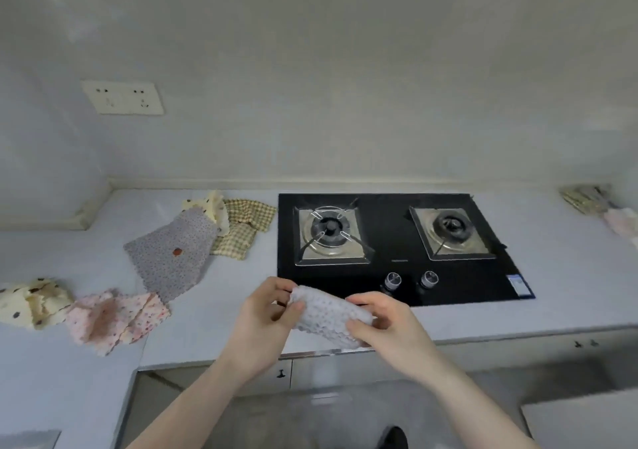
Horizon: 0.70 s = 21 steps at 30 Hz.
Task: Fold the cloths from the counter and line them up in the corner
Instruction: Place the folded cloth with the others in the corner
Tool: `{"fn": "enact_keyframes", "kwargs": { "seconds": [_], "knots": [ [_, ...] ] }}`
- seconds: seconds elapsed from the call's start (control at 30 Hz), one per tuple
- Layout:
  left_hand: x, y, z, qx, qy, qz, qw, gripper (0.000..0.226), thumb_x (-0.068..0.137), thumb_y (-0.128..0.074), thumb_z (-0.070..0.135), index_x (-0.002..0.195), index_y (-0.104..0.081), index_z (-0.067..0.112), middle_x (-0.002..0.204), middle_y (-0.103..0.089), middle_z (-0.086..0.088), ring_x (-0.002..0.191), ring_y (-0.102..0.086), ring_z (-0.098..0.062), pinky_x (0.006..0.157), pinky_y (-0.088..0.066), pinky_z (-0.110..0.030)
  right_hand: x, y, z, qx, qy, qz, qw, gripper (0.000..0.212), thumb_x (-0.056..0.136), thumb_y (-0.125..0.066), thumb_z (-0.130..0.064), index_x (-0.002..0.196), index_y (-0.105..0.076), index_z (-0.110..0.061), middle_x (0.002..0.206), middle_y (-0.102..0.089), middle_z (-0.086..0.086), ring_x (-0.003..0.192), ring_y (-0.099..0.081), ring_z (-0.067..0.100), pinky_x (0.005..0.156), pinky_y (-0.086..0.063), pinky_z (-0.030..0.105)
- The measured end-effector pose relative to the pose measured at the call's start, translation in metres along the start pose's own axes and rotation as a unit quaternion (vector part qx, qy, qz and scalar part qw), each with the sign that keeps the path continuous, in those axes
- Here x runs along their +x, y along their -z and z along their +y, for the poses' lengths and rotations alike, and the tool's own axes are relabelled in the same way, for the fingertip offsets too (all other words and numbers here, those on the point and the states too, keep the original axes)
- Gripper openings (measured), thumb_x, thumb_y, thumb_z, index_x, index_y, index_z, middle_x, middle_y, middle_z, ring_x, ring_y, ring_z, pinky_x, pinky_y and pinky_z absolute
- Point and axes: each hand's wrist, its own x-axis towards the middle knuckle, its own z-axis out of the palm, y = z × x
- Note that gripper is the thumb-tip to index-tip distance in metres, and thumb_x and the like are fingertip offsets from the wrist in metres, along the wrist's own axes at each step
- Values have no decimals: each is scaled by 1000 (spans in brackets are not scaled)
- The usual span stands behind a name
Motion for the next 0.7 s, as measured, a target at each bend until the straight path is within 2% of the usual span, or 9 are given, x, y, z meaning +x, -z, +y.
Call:
{"fn": "enact_keyframes", "kwargs": {
  "seconds": [0.1, 0.23, 0.37, 0.57, 0.7],
  "knots": [
    [10, -39, 27, 10, -34, -34, 999, 15, 94, -73, 11, 102, -66, 21, 86, -72, -5, 73, -69, -16, 65, -55, -23, -20, 40, 14, 34, -22, 5, 999, 20, 92, -74, -24, 110, -72, -31, 97, -78, -4, 80, -73, 16, 75, -61, 31],
    [16, -104, 53, 52, -58, -94, 993, 15, 92, -76, 19, 99, -67, 27, 83, -72, -3, 73, -71, -18, 70, -60, -31, -50, 98, 42, 64, -22, 71, 995, 12, 92, -75, -23, 104, -76, -21, 94, -77, 6, 77, -69, 20, 75, -58, 36],
    [18, -181, 83, 76, -75, -137, 985, 13, 93, -76, 22, 99, -65, 26, 81, -71, 0, 68, -72, -14, 68, -59, -28, -75, 164, 71, 108, -36, 143, 983, 8, 93, -74, -16, 100, -77, -18, 87, -78, 2, 72, -67, 12, 69, -56, 28],
    [21, -337, 122, 85, -94, -190, 974, 16, 91, -79, 24, 101, -65, 22, 83, -73, -2, 71, -75, -16, 69, -61, -27, -119, 290, 136, 141, -51, 207, 967, 9, 94, -74, -18, 102, -76, -15, 83, -77, 8, 67, -67, 14, 65, -52, 26],
    [16, -426, 139, 70, -86, -192, 975, 15, 92, -78, 21, 100, -66, 26, 88, -75, 4, 75, -74, -15, 75, -62, -30, -134, 368, 172, 145, -56, 223, 962, 13, 93, -73, -13, 104, -76, -19, 83, -78, 3, 71, -68, 11, 68, -53, 28]
  ]
}}
